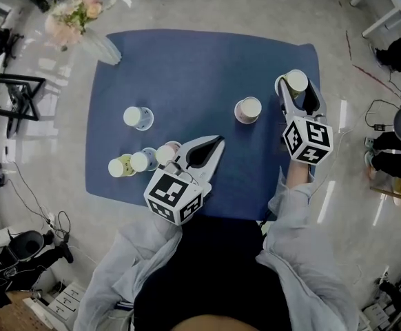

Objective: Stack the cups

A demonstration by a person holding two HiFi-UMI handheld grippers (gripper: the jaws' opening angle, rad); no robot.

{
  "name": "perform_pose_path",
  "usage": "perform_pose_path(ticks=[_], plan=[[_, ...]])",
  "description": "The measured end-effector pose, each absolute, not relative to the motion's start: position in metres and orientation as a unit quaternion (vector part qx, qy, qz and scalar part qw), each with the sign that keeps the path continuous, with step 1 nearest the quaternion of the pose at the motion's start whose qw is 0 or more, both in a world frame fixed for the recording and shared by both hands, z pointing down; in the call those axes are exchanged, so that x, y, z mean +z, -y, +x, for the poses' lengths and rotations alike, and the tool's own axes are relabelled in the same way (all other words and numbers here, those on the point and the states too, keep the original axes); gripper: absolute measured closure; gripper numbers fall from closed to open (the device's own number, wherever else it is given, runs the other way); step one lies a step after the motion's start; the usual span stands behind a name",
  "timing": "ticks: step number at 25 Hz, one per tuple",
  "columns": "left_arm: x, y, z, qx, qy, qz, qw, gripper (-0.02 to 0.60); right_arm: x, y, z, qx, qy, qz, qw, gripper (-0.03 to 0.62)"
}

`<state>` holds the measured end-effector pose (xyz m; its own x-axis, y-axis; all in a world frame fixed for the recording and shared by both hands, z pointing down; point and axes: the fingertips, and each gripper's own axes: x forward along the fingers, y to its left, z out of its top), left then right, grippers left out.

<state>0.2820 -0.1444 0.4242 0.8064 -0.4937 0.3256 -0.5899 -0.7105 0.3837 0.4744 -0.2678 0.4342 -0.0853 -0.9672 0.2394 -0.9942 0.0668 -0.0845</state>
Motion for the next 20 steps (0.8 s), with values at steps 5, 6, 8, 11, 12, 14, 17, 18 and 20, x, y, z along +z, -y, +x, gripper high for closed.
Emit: perform_pose_path(ticks=[5, 6, 8, 11, 12, 14, 17, 18, 20], plan=[[0.411, 0.127, 0.264, 0.083, 0.286, 0.925, 0.235, 0.583, 0.406, 0.241, 0.453, 0.090, 0.733, 0.672, 0.057, 0.307], [0.410, 0.123, 0.261, 0.083, 0.285, 0.926, 0.235, 0.583, 0.404, 0.236, 0.448, 0.091, 0.734, 0.671, 0.055, 0.307], [0.408, 0.117, 0.252, 0.080, 0.284, 0.926, 0.236, 0.583, 0.400, 0.224, 0.438, 0.093, 0.736, 0.668, 0.051, 0.307], [0.403, 0.108, 0.235, 0.076, 0.288, 0.926, 0.234, 0.583, 0.396, 0.207, 0.419, 0.090, 0.740, 0.664, 0.058, 0.307], [0.402, 0.105, 0.229, 0.075, 0.290, 0.925, 0.233, 0.583, 0.394, 0.202, 0.413, 0.090, 0.742, 0.662, 0.060, 0.307], [0.400, 0.102, 0.216, 0.072, 0.297, 0.924, 0.231, 0.583, 0.391, 0.194, 0.401, 0.091, 0.747, 0.656, 0.058, 0.307], [0.400, 0.099, 0.197, 0.067, 0.312, 0.919, 0.230, 0.583, 0.387, 0.187, 0.380, 0.092, 0.758, 0.643, 0.056, 0.307], [0.400, 0.099, 0.190, 0.066, 0.319, 0.917, 0.231, 0.583, 0.387, 0.185, 0.372, 0.092, 0.763, 0.638, 0.056, 0.307], [0.400, 0.098, 0.176, 0.063, 0.333, 0.912, 0.232, 0.583, 0.389, 0.182, 0.356, 0.095, 0.772, 0.626, 0.058, 0.307]])
